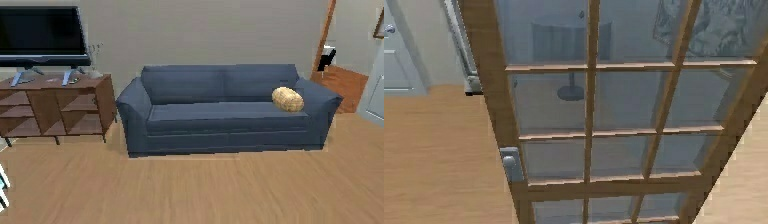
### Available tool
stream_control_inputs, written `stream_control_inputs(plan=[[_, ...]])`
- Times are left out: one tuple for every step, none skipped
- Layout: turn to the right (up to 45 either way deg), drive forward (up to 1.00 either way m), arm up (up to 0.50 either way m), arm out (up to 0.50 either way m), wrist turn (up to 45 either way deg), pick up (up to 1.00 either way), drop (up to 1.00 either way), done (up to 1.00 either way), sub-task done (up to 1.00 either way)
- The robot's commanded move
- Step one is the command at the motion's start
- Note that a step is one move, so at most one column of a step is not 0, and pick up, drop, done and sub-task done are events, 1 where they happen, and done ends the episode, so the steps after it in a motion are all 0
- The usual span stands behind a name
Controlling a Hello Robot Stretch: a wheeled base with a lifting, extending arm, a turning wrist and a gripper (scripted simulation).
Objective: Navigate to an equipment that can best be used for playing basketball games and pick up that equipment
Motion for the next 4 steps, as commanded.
stream_control_inputs(plan=[[0.0, 0.35, 0.00, 0.00, 0.0, 0.00, 0.00, 0.00, 0.00], [45.0, 0.00, 0.00, 0.00, 0.0, 0.00, 0.00, 0.00, 0.00], [15.0, 0.00, 0.00, 0.00, 0.0, 0.00, 0.00, 0.00, 0.00], [0.0, 0.45, 0.00, 0.00, 0.0, 0.00, 0.00, 0.00, 0.00]])
